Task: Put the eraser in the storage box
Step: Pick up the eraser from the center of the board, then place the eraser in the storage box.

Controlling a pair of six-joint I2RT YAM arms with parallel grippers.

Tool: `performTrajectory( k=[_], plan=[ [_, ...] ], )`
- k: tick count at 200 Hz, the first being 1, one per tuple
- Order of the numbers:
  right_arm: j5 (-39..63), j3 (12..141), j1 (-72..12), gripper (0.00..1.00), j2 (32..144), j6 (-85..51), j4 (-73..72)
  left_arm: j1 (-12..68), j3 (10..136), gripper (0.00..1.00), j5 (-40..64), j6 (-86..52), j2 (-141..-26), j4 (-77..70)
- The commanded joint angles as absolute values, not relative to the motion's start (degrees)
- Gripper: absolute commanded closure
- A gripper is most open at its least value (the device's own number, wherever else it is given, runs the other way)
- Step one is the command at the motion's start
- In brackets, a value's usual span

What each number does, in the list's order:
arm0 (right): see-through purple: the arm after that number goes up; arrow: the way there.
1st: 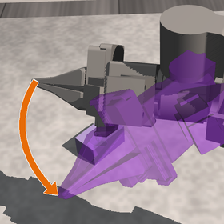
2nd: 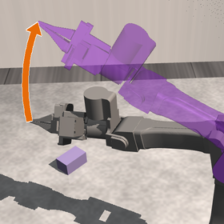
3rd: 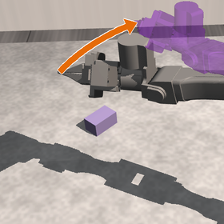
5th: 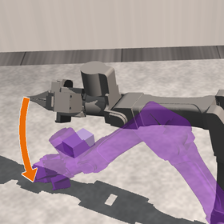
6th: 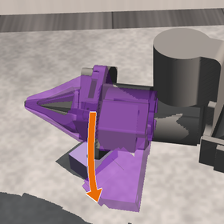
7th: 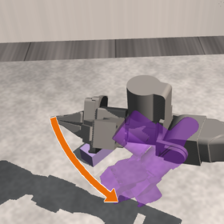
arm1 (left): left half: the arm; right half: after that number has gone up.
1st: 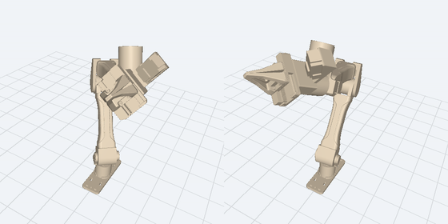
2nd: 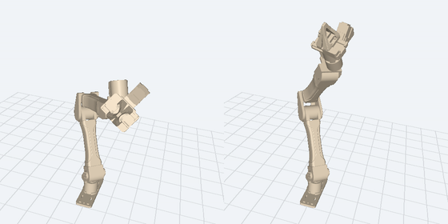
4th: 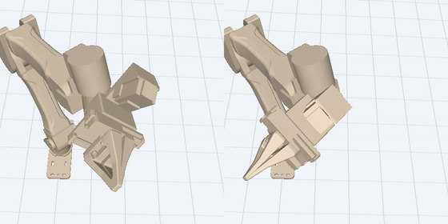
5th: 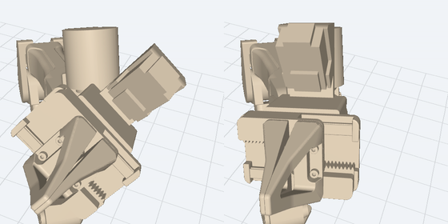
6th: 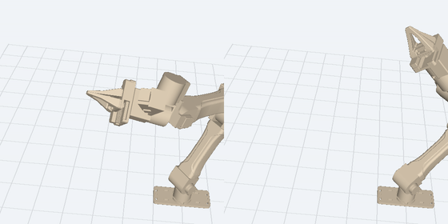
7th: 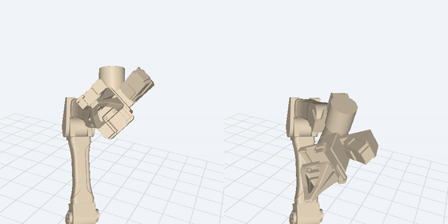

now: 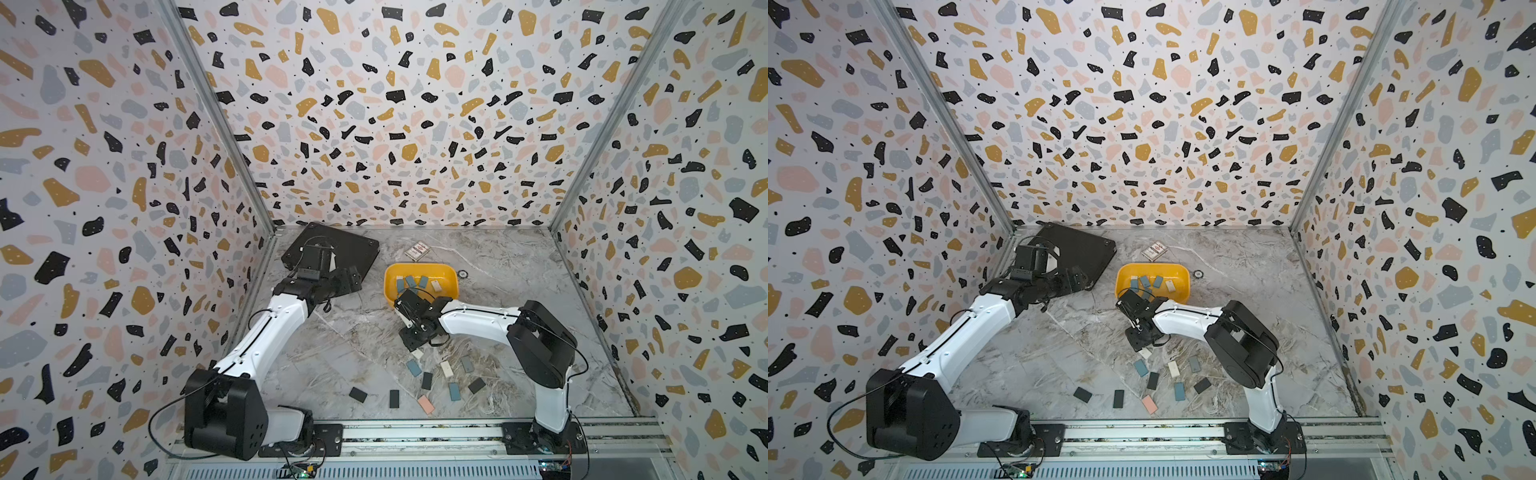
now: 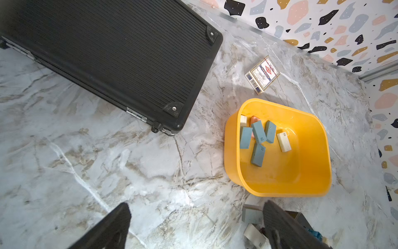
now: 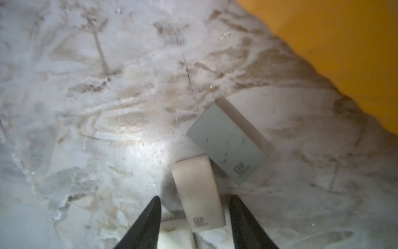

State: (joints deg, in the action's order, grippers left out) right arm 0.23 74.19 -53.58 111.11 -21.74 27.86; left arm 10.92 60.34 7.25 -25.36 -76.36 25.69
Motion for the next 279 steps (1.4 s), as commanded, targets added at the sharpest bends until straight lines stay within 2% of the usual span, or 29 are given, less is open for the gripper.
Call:
performTrajectory(
  k=[1, 21, 49, 81, 157, 198, 230, 279],
  plan=[
    [-0.62, 75.15, -53.84, 0.49, 111.51, -22.38, 28.66, 10.63, 59.77, 0.04, 6.42, -24.57, -74.71, 25.09],
    [-0.88, 75.29, -53.79, 0.56, 111.88, -22.48, 28.7, 10.63, 59.76, 0.04, 6.43, -24.58, -74.74, 25.08],
    [-0.79, 75.34, -53.84, 0.71, 111.98, -22.56, 28.77, 10.62, 59.77, 0.04, 6.24, -24.4, -74.81, 25.09],
    [-1.38, 74.78, -53.84, 0.8, 110.72, -22.59, 28.81, 10.54, 59.77, 0.04, 6.28, -24.37, -74.67, 25.19],
    [-2.35, 77.49, -53.81, 0.82, 102.49, -20.34, 33.21, 10.5, 59.85, 0.04, 6.11, -24.3, -74.53, 25.31],
    [-6.48, 81.48, -53.77, 0.81, 97.79, -17.01, 37.94, 10.46, 59.77, 0.04, 6.15, -24.38, -74.37, 25.31],
    [-9.04, 86.93, -52.25, 0.8, 98.55, -14.93, 40.09, 10.5, 59.94, 0.04, 6.2, -24.47, -74.5, 25.26],
    [-8.44, 94.81, -45.53, 0.8, 104.28, -13.53, 40.76, 10.5, 60.53, 0.04, 6.94, -24.78, -74.94, 25.49]
  ],
)
